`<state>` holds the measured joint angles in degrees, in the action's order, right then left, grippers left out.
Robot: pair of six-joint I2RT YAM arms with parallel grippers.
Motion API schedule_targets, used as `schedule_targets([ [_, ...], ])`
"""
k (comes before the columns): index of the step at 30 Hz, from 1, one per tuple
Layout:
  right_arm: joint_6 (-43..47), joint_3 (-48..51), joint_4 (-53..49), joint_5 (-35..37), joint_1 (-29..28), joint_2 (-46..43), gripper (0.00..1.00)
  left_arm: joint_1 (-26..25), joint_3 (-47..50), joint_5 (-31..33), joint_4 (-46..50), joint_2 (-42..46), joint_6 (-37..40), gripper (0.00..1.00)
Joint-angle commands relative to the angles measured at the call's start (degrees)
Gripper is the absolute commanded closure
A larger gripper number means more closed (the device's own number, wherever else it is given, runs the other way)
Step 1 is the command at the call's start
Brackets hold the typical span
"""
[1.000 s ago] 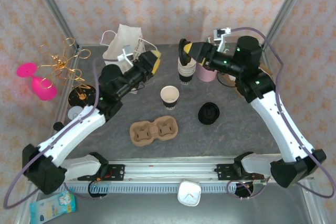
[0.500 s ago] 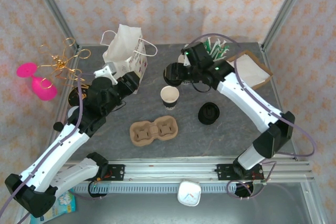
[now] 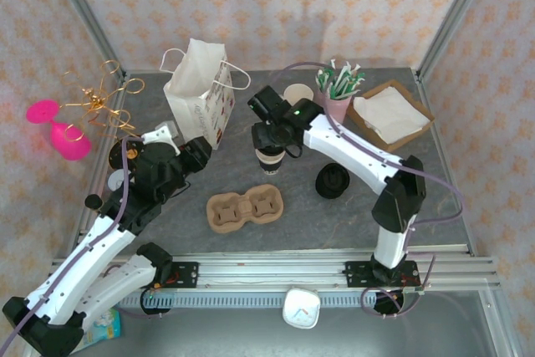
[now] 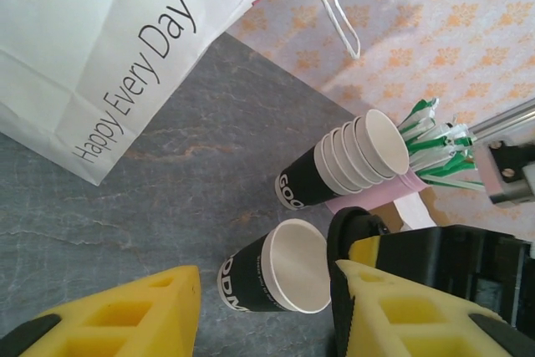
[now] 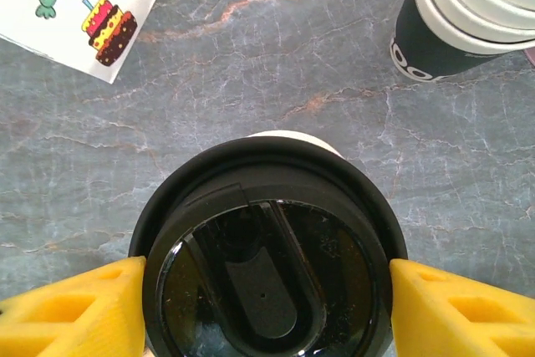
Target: Pack the takeout coffee
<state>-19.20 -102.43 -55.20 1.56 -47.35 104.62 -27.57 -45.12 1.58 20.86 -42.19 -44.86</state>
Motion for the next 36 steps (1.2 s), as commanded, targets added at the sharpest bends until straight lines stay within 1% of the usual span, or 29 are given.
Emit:
schedule_targets([
  [1, 0.6, -2.3, -3.5, 3.9, -0.5, 1.9, 0.32, 0.5, 0.2, 2.1, 2.6, 0.8, 1.6, 0.54],
  [5, 0.7, -3.0, -3.4, 2.4, -0.8, 3.5, 0.32, 0.5, 0.6, 2.7, 2.7, 1.4, 1.8, 0.54],
  [8, 0.7, -4.2, -5.1, 3.8, -1.1, 5.2, 0.32, 0.5, 1.0, 2.9, 2.5, 1.3, 1.8, 0.54],
  [12, 0.8, -4.1, -5.2, 3.0, -1.5, 6.3, 0.33, 0.5, 1.5, 3.4, 2.3, 1.2, 2.2, 0.54],
  [21, 1.3, -5.5, -6.6, 4.6, -1.6, 8.9, 0.33, 0.5, 1.9, 4.0, 2.8, 1.3, 2.8, 0.54],
  [29, 1.1, -6.4, -7.0, 6.9, -1.7, 9.9, 0.34, 0.5, 2.3, 4.0, 2.5, 1.3, 2.7, 0.54],
  [36, 1.3, -4.9, -5.4, 6.0, -1.7, 9.8, 0.34, 0.5, 1.9, 4.9, 3.2, 1.5, 3.0, 0.54],
])
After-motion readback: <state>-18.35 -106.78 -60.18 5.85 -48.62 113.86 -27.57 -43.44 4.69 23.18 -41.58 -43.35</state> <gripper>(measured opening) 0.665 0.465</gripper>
